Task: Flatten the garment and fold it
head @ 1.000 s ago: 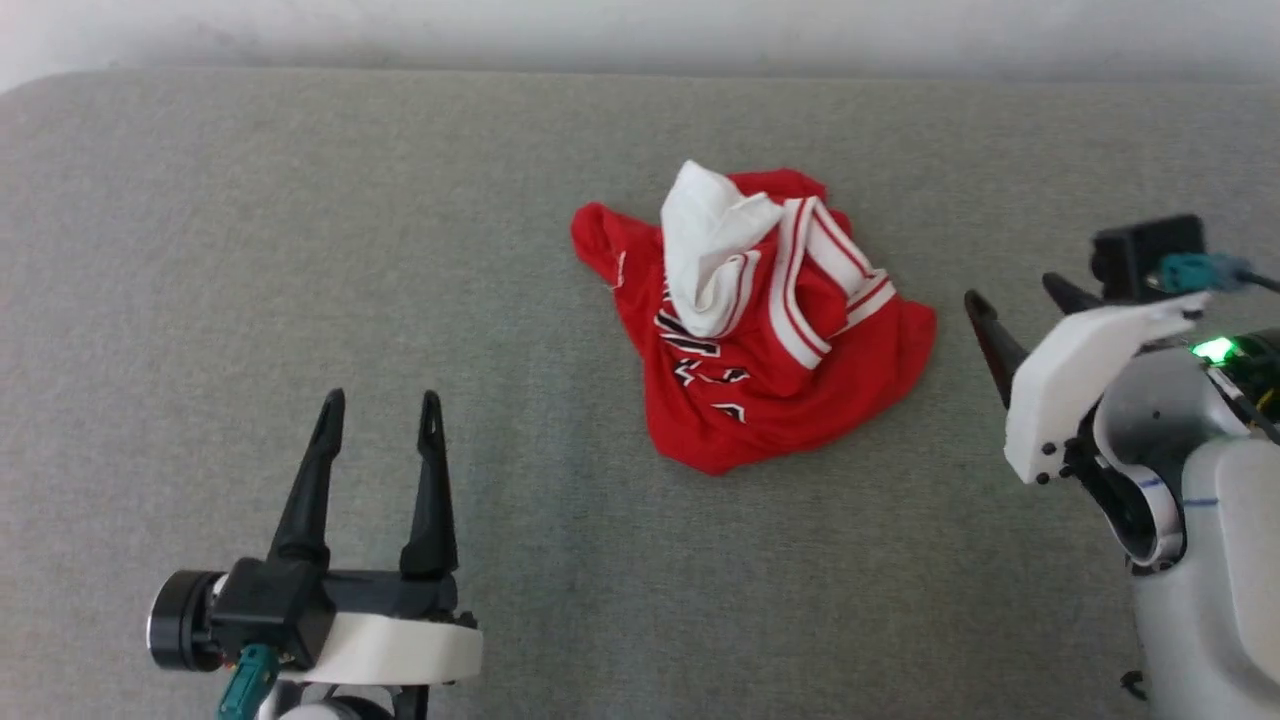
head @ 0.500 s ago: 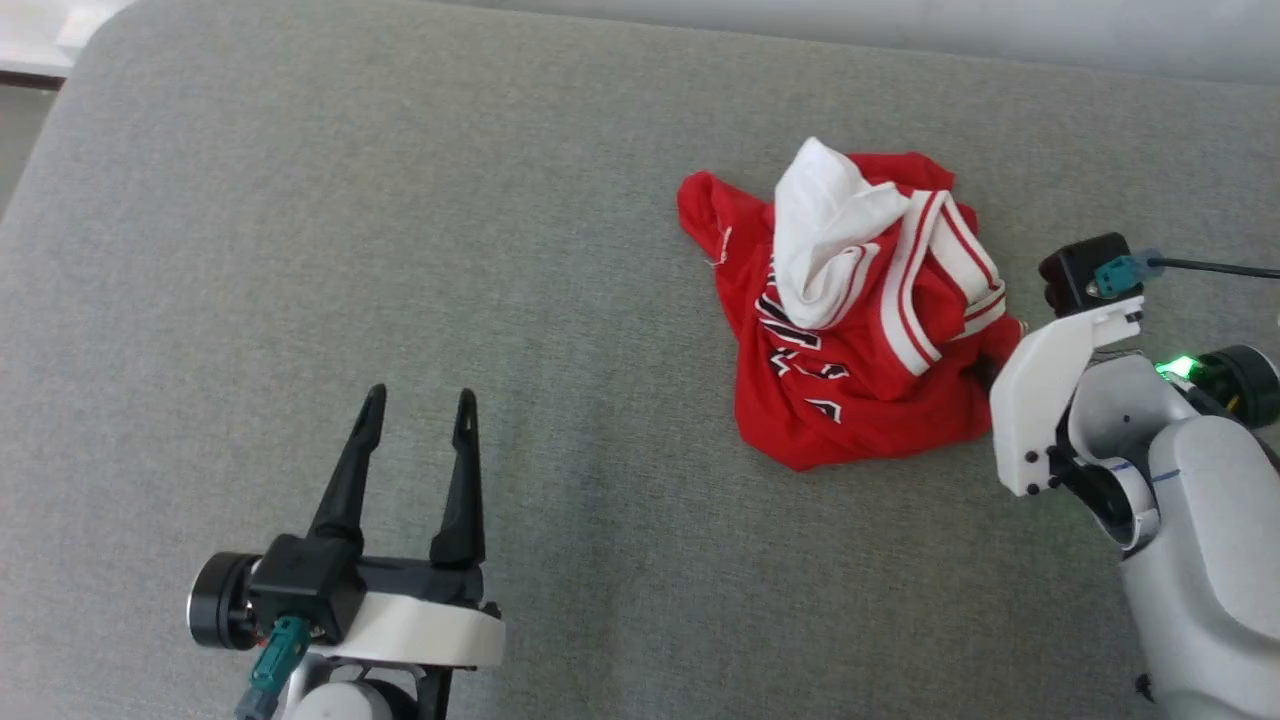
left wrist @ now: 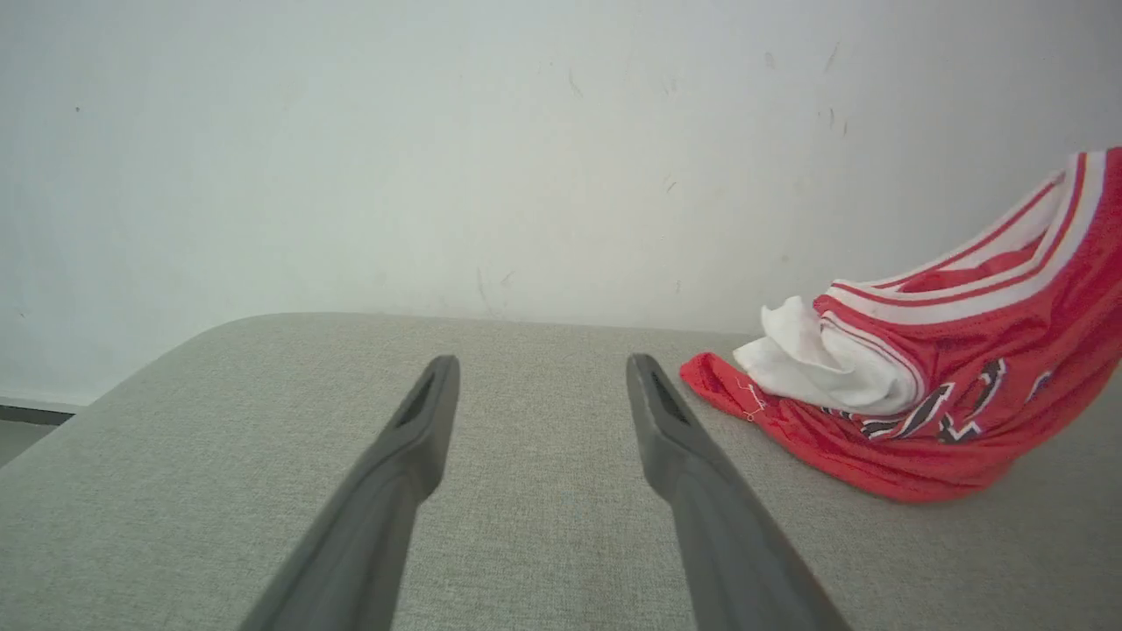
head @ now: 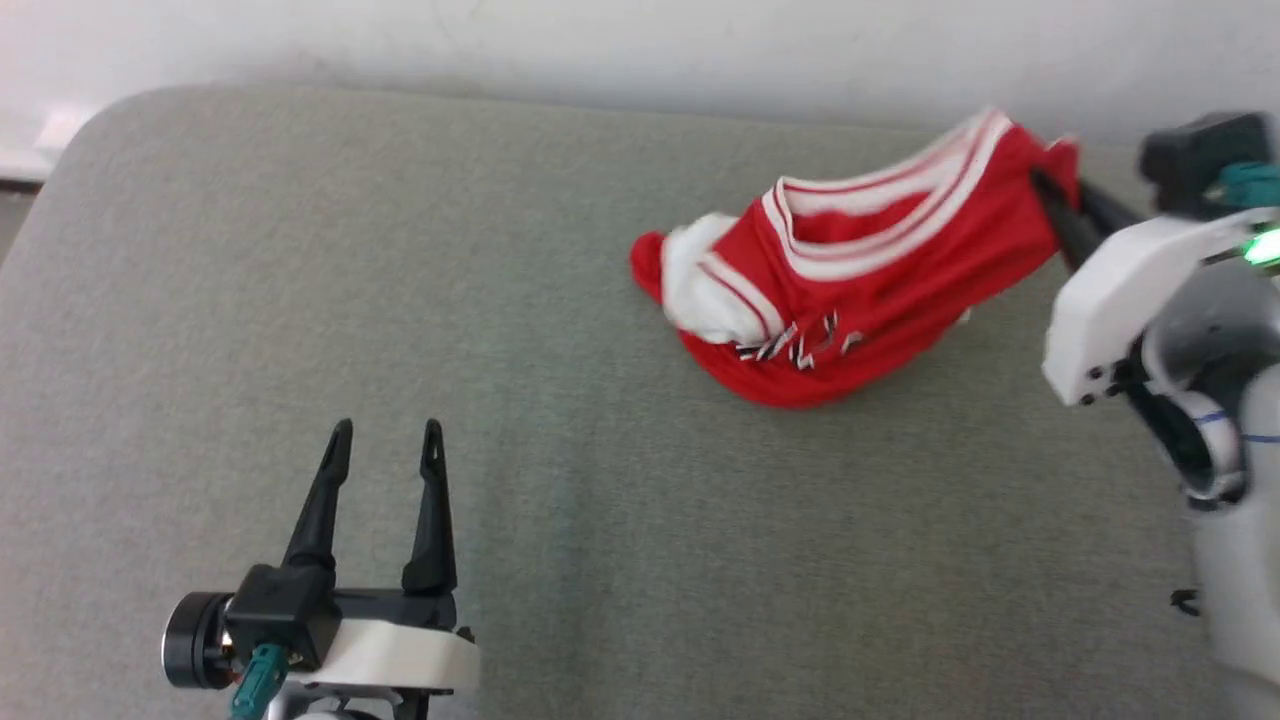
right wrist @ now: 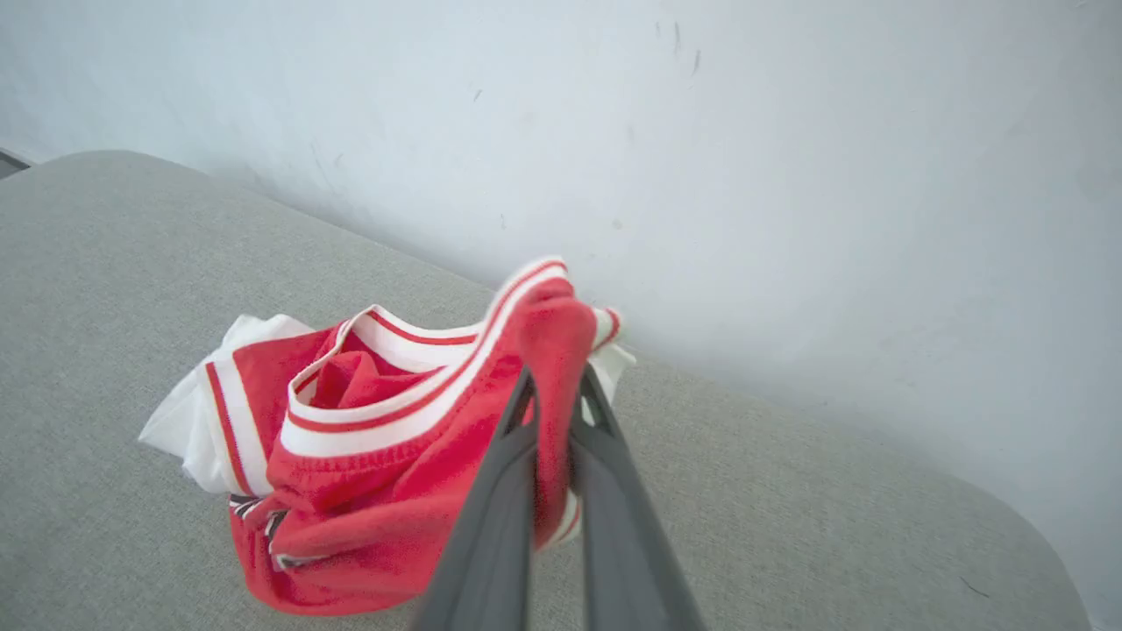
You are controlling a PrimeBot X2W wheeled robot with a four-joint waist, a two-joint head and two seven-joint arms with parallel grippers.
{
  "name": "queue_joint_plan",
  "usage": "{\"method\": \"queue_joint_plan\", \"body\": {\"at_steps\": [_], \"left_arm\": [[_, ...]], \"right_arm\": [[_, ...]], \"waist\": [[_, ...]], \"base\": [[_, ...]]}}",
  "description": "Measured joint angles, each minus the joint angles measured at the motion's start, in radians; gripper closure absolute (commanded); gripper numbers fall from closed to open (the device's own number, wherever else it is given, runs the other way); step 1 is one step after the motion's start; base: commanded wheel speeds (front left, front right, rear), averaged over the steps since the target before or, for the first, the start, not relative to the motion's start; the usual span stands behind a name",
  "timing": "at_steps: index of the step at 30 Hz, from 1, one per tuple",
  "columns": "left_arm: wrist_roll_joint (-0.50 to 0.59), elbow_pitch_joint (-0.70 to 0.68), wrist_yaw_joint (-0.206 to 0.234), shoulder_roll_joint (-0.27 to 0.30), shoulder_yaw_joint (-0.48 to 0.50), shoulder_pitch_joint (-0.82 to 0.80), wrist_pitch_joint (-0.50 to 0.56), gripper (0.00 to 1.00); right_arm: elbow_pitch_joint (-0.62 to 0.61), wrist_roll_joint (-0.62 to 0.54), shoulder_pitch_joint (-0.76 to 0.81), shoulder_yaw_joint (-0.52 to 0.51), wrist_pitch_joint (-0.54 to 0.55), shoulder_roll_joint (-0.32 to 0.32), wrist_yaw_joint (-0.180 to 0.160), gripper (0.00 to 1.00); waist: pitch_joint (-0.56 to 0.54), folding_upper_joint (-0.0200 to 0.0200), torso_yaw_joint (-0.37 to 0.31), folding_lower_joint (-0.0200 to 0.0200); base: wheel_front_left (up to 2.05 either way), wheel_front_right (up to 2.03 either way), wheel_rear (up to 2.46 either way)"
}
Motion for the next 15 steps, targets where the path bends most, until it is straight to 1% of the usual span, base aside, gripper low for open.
{"method": "queue_joint_plan", "body": {"at_steps": [3, 6, 7, 9, 11, 13, 15], "left_arm": [[0.006, -0.005, -0.005, -0.004, 0.010, 0.017, 0.000, 0.00], [0.007, -0.010, -0.008, -0.008, 0.015, 0.020, 0.000, 0.00], [0.008, -0.010, -0.009, -0.009, 0.016, 0.020, 0.000, 0.00], [0.009, -0.011, -0.016, -0.011, 0.018, 0.020, 0.000, 0.00], [0.009, -0.010, -0.018, -0.012, 0.021, 0.020, 0.000, 0.00], [0.009, -0.008, -0.026, -0.012, 0.025, 0.020, 0.000, 0.00], [0.009, -0.007, -0.028, -0.012, 0.030, 0.020, 0.000, 0.00]], "right_arm": [[-0.144, 0.000, 0.048, -0.069, 0.035, -0.003, 0.000, 1.00], [-0.262, -0.015, 0.193, -0.184, 0.087, 0.007, 0.000, 1.00], [-0.294, -0.025, 0.255, -0.227, 0.100, 0.016, 0.000, 1.00], [-0.344, -0.040, 0.386, -0.318, 0.118, 0.064, 0.000, 1.00], [-0.362, -0.058, 0.518, -0.386, 0.122, 0.121, 0.000, 1.00], [-0.350, -0.085, 0.629, -0.426, 0.109, 0.156, 0.000, 1.00], [-0.308, -0.077, 0.695, -0.450, 0.074, 0.177, 0.000, 1.00]], "waist": [[-0.022, 0.0000, -0.035, 0.0001], [-0.035, 0.0000, -0.065, 0.0000], [-0.037, 0.0000, -0.074, 0.0000], [-0.036, 0.0000, -0.085, 0.0000], [-0.028, 0.0000, -0.089, 0.0000], [-0.018, 0.0000, -0.089, 0.0001], [-0.007, 0.0000, -0.088, 0.0000]], "base": [[0.00, 0.00, 0.00], [0.00, 0.00, 0.00], [0.00, 0.00, 0.00], [0.00, 0.00, 0.00], [0.00, 0.00, 0.00], [0.00, 0.00, 0.00], [0.00, 0.00, 0.00]]}}
